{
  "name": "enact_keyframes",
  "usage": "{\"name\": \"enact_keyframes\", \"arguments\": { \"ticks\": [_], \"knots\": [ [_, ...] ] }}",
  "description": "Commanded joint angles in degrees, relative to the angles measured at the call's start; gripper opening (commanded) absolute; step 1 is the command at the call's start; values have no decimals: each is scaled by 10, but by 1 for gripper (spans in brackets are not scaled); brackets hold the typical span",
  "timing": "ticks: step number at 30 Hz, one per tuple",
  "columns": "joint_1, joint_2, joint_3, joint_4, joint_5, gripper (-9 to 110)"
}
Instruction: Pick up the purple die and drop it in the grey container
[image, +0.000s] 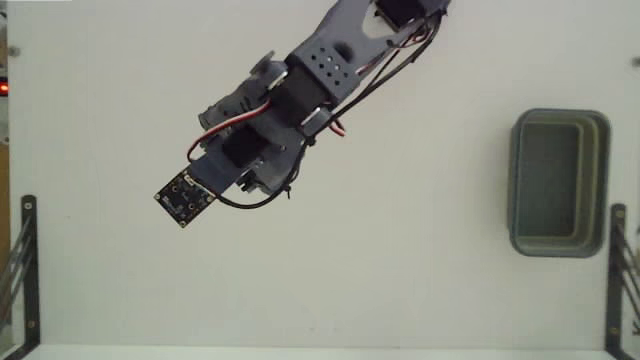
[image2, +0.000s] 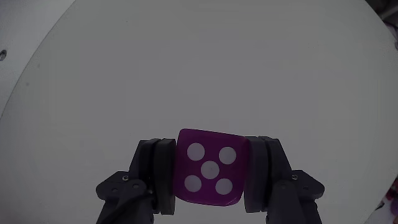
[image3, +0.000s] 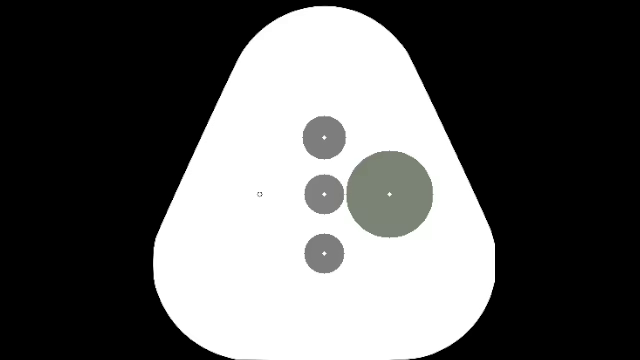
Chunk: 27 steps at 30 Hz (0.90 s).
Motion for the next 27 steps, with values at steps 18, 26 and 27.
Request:
{"name": "enact_keyframes", "arguments": {
  "ticks": [18,26,27],
  "knots": [
    [-35,20,-19,3,3,61],
    [-99,26,-4,-6,3,61],
    [-110,27,-2,-7,3,61]
  ]
}}
